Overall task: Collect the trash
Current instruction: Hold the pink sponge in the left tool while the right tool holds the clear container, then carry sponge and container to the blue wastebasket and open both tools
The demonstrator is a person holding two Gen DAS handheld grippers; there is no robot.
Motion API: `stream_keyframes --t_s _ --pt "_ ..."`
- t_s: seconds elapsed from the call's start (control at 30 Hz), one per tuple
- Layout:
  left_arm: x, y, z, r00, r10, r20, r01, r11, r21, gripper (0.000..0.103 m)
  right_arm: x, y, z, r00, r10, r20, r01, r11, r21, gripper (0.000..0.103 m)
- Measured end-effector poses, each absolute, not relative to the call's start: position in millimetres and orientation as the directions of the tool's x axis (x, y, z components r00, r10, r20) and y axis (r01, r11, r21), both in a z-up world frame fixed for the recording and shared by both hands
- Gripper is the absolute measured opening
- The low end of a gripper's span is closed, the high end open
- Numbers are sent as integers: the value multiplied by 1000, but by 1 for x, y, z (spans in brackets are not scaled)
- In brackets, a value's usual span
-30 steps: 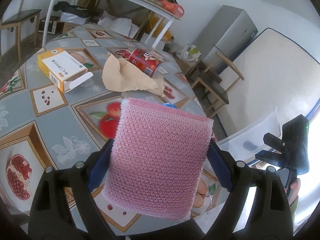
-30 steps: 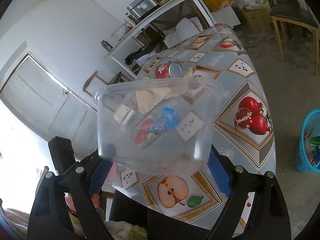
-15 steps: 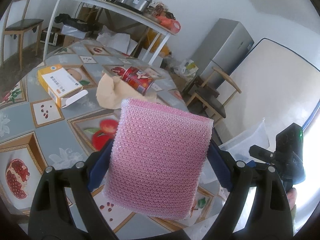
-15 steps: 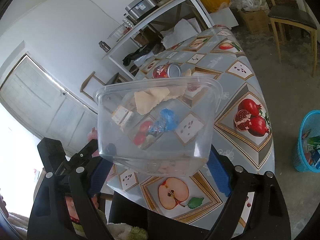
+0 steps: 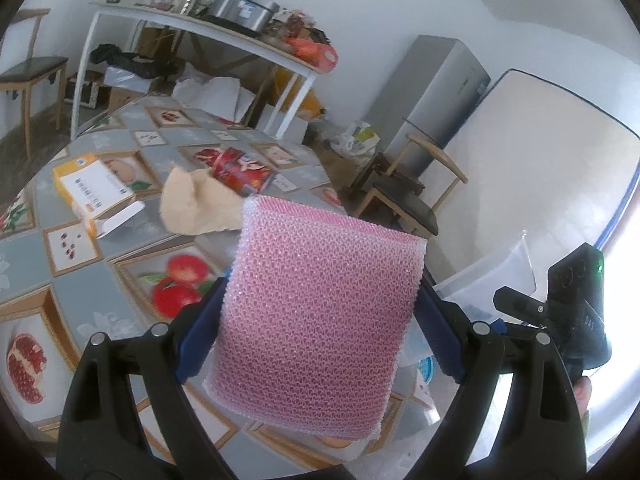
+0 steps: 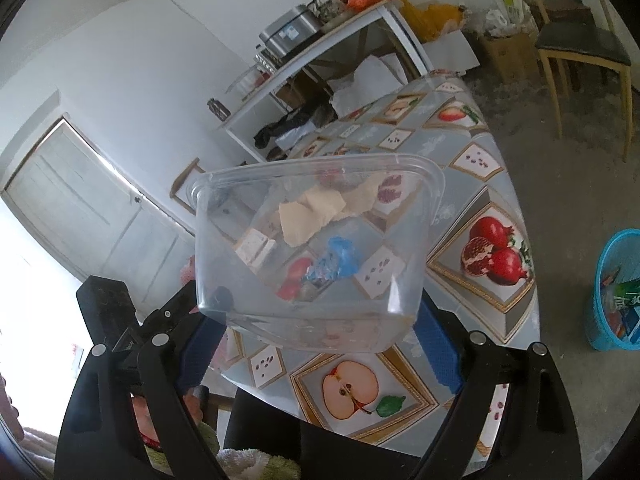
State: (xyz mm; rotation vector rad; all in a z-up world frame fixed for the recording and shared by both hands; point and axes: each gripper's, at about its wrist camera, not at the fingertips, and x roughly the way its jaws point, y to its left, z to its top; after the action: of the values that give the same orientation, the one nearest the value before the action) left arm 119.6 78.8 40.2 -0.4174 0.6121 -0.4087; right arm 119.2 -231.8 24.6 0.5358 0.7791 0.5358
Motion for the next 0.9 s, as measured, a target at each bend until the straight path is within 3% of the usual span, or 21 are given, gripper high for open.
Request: stream_keyframes --t_s 0.4,0.63,0.9 --pt "162 -39 64 572 -666 -478 473 744 -472 86 66 -337 43 765 470 -440 -116 773 624 85" --pt "195 -161 48 347 -741 -574 587 649 -483 86 32 -426 11 821 323 -471 74 757 649 85" --pt "238 -291 -13 156 -677 -719 598 644 -477 86 34 -507 -58 795 223 -564 270 703 658 85"
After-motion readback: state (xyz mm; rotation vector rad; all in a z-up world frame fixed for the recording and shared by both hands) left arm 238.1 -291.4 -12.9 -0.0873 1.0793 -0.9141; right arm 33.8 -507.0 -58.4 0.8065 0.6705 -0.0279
